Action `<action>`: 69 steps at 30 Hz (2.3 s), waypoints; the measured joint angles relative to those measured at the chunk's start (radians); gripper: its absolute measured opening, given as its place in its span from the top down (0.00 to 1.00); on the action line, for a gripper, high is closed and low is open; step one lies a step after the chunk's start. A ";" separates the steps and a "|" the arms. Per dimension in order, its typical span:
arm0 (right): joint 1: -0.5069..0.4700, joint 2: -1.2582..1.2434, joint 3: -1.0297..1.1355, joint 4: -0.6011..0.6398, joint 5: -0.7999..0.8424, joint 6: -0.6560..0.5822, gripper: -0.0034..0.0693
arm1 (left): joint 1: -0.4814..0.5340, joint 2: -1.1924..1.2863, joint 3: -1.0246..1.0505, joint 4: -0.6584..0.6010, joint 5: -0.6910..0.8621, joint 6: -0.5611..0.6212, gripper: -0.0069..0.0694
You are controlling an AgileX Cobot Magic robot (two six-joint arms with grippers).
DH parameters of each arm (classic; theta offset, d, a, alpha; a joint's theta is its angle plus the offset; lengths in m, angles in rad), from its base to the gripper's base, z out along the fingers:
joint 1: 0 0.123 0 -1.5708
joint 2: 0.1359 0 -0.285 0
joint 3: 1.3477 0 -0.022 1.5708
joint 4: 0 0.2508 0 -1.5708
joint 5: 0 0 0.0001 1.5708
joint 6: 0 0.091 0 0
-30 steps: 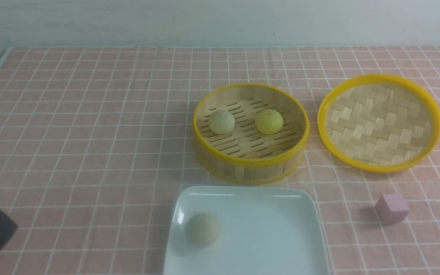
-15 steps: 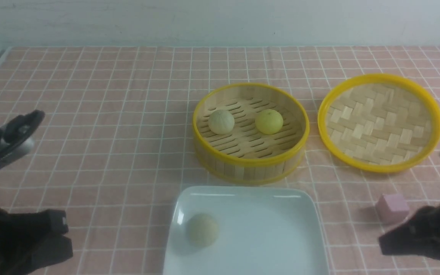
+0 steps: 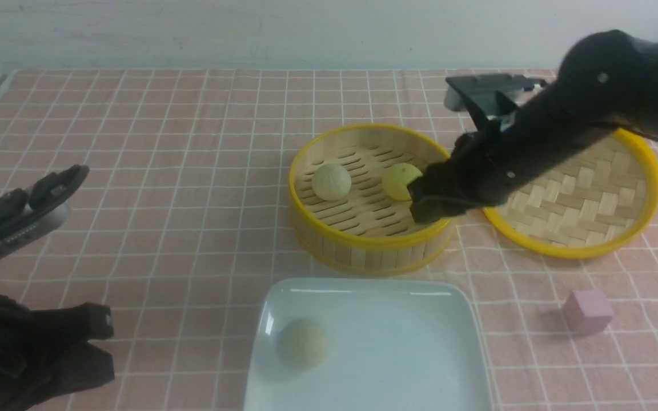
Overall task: Put the steamed buns into the plate on the pink tablecloth.
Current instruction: 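Reach toward a bun in the bamboo steamer with the right gripper, then move the steamed bun from the bamboo steamer onto the white plate with the right gripper, then reach into the bamboo steamer and grasp a bun with the left gripper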
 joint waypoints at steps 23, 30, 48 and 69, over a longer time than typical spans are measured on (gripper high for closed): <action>0.003 0.227 -0.271 -0.202 -0.058 0.147 0.94 | 0.000 0.000 0.000 0.000 -0.005 0.000 0.83; 0.024 -0.134 -0.182 -0.129 0.142 0.147 0.94 | 0.000 0.000 0.000 0.000 -0.003 0.000 0.82; 0.218 -0.244 0.664 0.099 -0.457 0.147 0.73 | 0.000 0.000 0.000 0.000 -0.050 0.000 0.80; 0.073 -0.929 0.579 -0.268 0.106 0.147 0.76 | 0.000 0.000 0.000 0.044 -0.056 0.013 0.77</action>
